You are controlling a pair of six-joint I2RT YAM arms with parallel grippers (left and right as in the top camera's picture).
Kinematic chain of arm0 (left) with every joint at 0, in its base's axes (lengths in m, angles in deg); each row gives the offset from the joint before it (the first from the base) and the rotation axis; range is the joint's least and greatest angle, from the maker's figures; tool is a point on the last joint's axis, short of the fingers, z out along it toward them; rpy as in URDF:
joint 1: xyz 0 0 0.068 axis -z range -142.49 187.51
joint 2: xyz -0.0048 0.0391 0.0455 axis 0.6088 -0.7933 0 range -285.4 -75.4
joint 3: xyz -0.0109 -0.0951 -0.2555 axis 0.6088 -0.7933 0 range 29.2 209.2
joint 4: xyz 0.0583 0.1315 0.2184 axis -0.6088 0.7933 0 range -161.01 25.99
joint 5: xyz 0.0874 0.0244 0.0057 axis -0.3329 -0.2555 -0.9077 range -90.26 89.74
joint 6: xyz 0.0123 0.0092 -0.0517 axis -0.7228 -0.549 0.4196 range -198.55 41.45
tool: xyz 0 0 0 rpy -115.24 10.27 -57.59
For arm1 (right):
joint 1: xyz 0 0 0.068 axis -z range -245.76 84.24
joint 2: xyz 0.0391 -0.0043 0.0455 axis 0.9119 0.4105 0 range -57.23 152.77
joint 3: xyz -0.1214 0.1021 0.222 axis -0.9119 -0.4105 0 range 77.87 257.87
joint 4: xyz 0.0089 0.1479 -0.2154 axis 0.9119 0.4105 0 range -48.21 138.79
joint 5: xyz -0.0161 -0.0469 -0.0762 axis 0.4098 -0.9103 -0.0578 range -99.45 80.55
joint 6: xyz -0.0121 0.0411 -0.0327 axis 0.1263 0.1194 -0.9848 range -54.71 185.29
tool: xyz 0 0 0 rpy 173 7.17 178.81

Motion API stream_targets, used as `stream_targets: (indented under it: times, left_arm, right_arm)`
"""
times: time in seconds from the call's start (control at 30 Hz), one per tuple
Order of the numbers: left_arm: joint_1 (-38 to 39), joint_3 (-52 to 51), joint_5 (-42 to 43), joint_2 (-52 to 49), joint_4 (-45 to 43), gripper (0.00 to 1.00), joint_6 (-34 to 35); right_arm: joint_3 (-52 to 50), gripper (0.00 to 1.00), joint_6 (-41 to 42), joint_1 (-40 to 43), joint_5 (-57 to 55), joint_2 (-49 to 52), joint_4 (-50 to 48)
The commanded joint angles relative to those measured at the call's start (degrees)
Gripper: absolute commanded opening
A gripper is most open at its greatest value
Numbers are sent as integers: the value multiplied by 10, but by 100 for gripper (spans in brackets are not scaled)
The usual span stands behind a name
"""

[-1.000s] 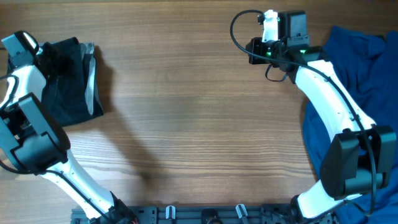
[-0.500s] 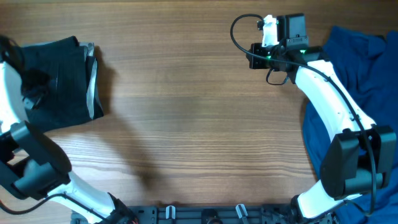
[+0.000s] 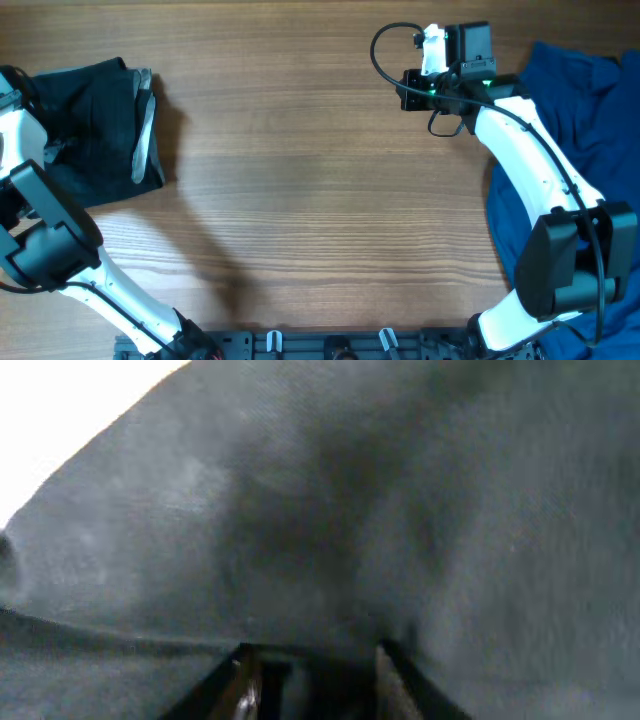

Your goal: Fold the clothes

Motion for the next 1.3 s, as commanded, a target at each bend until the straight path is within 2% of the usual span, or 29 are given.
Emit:
stream_targets:
  times: [0.0,0.07,0.13,0.2,0.27,0.37,0.4,0.47,0.5,0.53,0.6,0.63,0.67,0.7,0.73,0.87,1.0,1.1,1.17,1.27]
  left_arm:
    - [9,30,48,57,72,44,-56]
    - [11,51,69,151,153,45,-56]
    - [16,51,95,251,195,47,-67]
    - [25,51,102,333,224,48,-131]
    - [44,51,102,415,261,48,-230]
    - [78,51,102,497,324,53,-358]
    - [91,51,102,522,348,58,-390]
    - [114,51,106,562,367,66,-396]
    - [126,51,122,583,369,80,-396]
    - [134,51,143,598,369,98,-396]
    - [156,51,203,646,369,100,-396]
    - [166,51,217,665,374,100,-396]
    - [172,51,217,683,384,100,-396]
    - [177,51,217,702,398,100,-396]
    - [177,51,217,722,413,100,-396]
    - [177,51,217,780,488,100,-396]
    - [177,51,217,790,506,100,-396]
    - [177,51,217,789,508,100,-396]
    - [177,51,217,789,508,100,-396]
    - [177,51,217,789,508,100,-396]
  right_arm:
    - [9,11,-19,-1,-26,-21,-8]
    - [22,15,-28,-1,-49,-68,-27]
    - [28,16,-10,0,-49,-111,-46]
    - [28,16,9,0,-45,-142,-46]
    - [28,18,16,0,-31,-175,-31]
    - [28,18,16,0,-31,-224,-5]
    - [28,19,16,-2,-31,-247,2]
    - [28,22,16,-9,-31,-301,11]
    - [28,23,16,-16,-31,-338,18]
    - [28,25,16,-21,-31,-368,25]
    - [28,36,16,-25,-20,-434,45]
    - [28,48,16,-25,-6,-470,58]
    - [28,63,10,-25,0,-504,72]
    - [28,86,-9,-25,1,-531,87]
    - [28,100,-17,-25,1,-555,104]
    - [28,100,-12,-25,1,-627,167]
    - [28,100,-7,-25,1,-633,218]
    - [28,100,-6,-25,2,-632,219]
    - [28,100,34,-25,1,-632,220]
    - [28,100,145,-25,1,-632,234]
